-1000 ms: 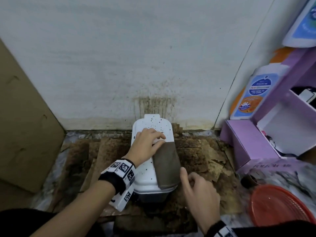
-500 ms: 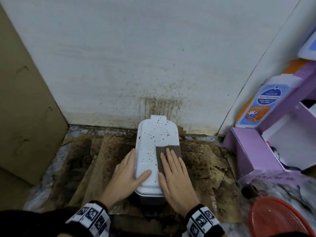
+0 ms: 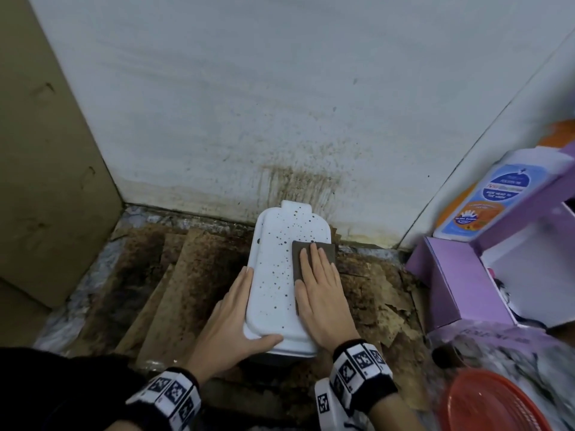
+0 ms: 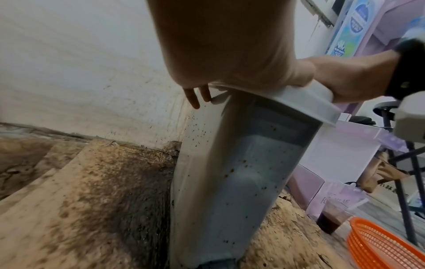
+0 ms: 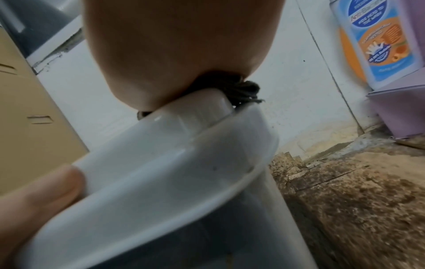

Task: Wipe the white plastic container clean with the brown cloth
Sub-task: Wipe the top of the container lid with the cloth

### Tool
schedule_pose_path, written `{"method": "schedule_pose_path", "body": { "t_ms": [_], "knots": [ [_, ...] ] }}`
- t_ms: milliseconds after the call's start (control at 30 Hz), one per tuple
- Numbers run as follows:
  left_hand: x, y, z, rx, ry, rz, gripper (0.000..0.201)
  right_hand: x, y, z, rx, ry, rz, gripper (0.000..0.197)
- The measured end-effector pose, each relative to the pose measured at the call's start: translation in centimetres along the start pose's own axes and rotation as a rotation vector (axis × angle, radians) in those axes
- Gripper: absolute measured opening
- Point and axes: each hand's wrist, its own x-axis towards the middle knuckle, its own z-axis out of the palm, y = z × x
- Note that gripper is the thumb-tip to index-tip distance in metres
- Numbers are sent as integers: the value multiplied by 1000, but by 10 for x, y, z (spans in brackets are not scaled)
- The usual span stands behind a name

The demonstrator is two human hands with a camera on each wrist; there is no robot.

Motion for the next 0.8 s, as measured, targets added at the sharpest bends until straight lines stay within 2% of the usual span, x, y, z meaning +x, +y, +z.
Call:
{"method": "schedule_pose_path", "body": {
  "t_ms": [400,667,800],
  "knots": [
    [-1,-1,8,-88,47,7,132,-61,-22,24,15,143,27,59],
    [0,-2,7,-77,47,37,130,9,6,-7,-30,-63,1,69],
    [0,1,4,-65,41,43,129,30,15,-10,-11,-95,-2,67]
  ]
}}
